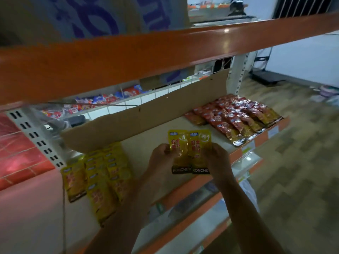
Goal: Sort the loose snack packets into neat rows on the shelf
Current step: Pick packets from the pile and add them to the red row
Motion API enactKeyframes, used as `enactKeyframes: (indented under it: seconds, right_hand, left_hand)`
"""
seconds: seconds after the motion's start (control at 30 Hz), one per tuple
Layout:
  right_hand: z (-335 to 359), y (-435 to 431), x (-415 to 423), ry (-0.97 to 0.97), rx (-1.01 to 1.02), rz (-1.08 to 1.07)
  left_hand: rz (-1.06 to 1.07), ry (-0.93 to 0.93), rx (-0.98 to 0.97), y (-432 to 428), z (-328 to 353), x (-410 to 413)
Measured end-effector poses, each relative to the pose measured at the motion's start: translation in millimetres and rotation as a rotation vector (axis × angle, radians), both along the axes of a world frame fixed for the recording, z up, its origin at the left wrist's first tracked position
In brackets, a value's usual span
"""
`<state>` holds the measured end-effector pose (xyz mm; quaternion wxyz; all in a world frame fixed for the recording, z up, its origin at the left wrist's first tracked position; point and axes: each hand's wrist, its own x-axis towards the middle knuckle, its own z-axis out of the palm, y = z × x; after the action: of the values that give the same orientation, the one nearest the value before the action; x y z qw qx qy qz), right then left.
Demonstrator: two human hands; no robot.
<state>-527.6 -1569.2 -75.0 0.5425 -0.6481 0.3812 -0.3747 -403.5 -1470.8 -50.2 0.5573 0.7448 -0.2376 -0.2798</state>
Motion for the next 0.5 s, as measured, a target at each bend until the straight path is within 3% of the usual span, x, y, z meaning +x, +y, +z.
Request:
enactKeyframes:
  seconds: [0.27, 0.5]
  right_hand:
    - [-1.0, -77.0, 2.7, -0.007, 0.018, -0.09]
    - [-4.2, -137.8, 9.6, 0.0, 0.006, -0.094]
  left_hand:
    - [-0.062, -0.006, 0.028, -86.2, -8.7, 14.6]
    - [0.102, -0.015, 0.054, -139.8, -27.3, 24.8]
